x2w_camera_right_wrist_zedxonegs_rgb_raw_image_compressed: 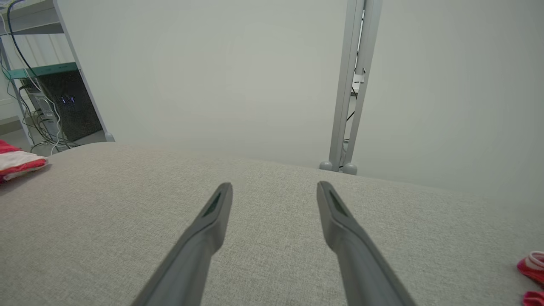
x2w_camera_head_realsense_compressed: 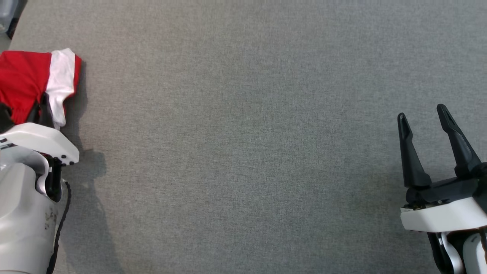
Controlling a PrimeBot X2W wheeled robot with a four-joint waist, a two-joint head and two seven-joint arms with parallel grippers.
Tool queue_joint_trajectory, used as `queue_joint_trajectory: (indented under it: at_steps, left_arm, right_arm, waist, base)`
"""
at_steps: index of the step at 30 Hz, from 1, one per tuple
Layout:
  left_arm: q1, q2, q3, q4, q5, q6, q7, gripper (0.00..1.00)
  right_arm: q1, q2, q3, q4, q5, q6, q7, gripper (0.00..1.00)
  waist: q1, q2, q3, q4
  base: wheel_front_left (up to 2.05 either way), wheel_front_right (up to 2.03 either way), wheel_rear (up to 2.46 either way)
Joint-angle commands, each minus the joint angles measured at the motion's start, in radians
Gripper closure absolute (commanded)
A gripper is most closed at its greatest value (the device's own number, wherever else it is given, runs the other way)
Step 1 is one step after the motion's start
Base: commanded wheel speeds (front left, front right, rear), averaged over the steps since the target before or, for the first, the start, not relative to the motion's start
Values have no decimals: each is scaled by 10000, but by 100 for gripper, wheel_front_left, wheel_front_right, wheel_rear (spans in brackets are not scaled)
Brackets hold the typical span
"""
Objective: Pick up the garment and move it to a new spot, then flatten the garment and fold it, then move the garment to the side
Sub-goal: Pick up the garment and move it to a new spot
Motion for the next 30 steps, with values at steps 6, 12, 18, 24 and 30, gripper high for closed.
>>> queue_joint_trajectory:
  at_steps: [6,12,18,24,30]
  left_arm:
    - [843,155,396,-1878,299,249,-336,100]
    - [3259,-160,665,-4931,739,761,-336,100]
    - [5739,-503,281,-7531,920,1197,61,100]
    - [7510,-752,-287,-9853,1140,1621,939,100]
    - [7845,-703,-907,-10897,1325,1457,1588,100]
  right_arm:
    - [314,178,-176,357,106,1,-293,0]
    - [796,419,-102,751,240,1,-452,0]
    - [1403,563,-133,1012,253,0,-451,0]
    - [1973,684,-204,1027,352,1,-406,0]
    - [2008,744,-87,856,396,1,-342,0]
  waist:
    - [0,0,-1138,-41]
    - [0,0,-2236,-309]
    - [0,0,-3066,-579]
    - [0,0,-3581,-920]
    - [0,0,-3539,-1499]
  base:
    - [0,0,0]
    - [0,0,0]
    - [0,0,0]
    - [0,0,0]
    - [0,0,0]
